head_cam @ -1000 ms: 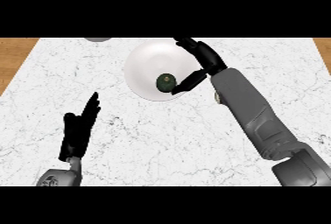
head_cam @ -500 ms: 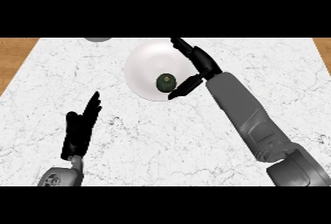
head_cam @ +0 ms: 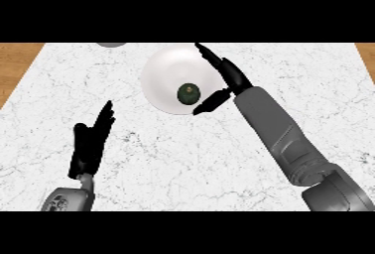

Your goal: Pick the squash from the placemat and place it in the plate

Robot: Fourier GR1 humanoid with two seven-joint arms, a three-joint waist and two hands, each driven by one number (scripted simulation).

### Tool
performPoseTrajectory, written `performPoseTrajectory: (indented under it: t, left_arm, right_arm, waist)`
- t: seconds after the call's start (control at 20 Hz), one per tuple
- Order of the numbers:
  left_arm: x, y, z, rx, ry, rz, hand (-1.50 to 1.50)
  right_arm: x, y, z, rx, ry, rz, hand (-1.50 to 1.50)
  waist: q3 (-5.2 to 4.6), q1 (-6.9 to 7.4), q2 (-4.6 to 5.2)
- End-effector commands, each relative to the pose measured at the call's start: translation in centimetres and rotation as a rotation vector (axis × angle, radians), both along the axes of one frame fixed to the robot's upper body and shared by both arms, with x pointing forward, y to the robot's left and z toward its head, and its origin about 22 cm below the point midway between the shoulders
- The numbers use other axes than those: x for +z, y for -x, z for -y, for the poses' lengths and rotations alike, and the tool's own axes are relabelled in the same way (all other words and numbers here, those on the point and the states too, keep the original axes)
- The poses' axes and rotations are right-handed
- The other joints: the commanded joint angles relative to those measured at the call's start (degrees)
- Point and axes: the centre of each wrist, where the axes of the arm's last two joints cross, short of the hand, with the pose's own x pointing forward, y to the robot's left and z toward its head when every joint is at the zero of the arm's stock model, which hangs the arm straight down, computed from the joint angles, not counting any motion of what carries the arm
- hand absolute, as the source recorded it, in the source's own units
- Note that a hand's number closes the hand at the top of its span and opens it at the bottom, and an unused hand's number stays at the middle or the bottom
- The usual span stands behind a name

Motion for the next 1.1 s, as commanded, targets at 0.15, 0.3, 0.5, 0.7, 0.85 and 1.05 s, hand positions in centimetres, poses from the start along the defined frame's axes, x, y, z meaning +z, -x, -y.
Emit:
performPoseTrajectory:
  t: [0.15, 0.3, 0.5, 0.7, 0.85, 1.05]
  left_arm:
    - [-0.4, 0.5, 0.4, -0.025, 0.009, -0.005, 0.00]
    - [0.1, -0.2, 0.6, -0.001, 0.002, -0.006, 0.00]
    - [-0.9, 0.4, 0.5, -0.005, -0.010, -0.013, 0.00]
    - [1.2, -0.7, 0.0, -0.015, -0.014, 0.016, 0.00]
    - [-0.5, 0.7, 0.8, -0.016, -0.012, -0.003, 0.00]
    - [1.0, -0.5, 1.4, -0.020, -0.005, 0.021, 0.00]
  right_arm:
    - [0.9, -0.7, 1.8, -0.072, 0.041, 0.026, -1.50]
    - [-0.8, 0.1, 2.1, -0.072, 0.046, -0.012, -1.50]
    - [0.0, -0.4, 3.8, -0.090, 0.070, 0.014, -1.50]
    - [-1.0, 0.0, 6.1, -0.132, 0.071, 0.023, -1.50]
    - [0.6, -0.8, 6.1, -0.165, 0.053, 0.021, -1.50]
    - [-0.6, -0.2, 7.2, -0.187, 0.041, 0.041, -1.50]
  waist:
    - [0.02, 0.69, 0.34]
    - [0.02, -0.07, 0.12]
    - [0.03, 0.48, 0.49]
    - [0.11, 0.61, 0.49]
    - [0.09, 1.17, 0.46]
    - [0.14, 1.02, 0.66]
